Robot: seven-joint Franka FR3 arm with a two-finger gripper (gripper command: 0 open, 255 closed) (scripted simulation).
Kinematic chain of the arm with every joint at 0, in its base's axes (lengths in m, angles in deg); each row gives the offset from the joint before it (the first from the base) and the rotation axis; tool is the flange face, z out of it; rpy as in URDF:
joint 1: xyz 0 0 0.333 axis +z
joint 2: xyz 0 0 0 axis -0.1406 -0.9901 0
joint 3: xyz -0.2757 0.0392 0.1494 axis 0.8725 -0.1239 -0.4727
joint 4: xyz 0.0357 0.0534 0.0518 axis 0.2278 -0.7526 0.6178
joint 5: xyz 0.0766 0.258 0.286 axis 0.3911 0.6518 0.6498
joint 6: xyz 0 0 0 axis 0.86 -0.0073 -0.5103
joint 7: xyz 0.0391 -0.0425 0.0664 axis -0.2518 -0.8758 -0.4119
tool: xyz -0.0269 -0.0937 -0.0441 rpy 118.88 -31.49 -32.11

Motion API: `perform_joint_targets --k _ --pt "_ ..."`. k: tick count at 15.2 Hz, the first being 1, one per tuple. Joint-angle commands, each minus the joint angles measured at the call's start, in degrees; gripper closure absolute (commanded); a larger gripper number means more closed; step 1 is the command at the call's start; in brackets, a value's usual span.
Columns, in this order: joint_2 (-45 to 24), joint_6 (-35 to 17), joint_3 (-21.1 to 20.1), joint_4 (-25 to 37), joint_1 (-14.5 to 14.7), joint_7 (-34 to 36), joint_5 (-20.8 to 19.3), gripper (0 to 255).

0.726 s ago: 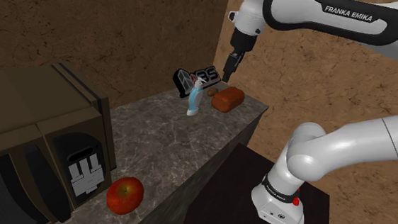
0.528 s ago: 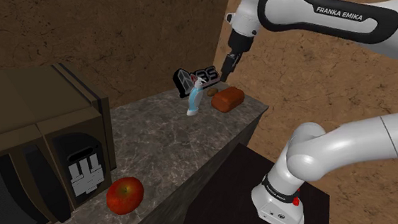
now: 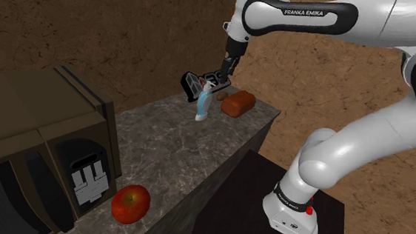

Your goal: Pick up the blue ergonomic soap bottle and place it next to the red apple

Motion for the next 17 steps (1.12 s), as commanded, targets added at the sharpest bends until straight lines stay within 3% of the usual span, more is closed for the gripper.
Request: perform_joint_targets --k 1,9,17 --pt "-4.0 -1.8 1.4 1.8 -0.4 -1.6 -0.1 0" --pt "-20.6 -6.7 6.3 11.9 -1.9 -8.6 1.7 0" --pt "-38.7 -7.6 9.1 26.9 -4.7 -15.7 6.2 0"
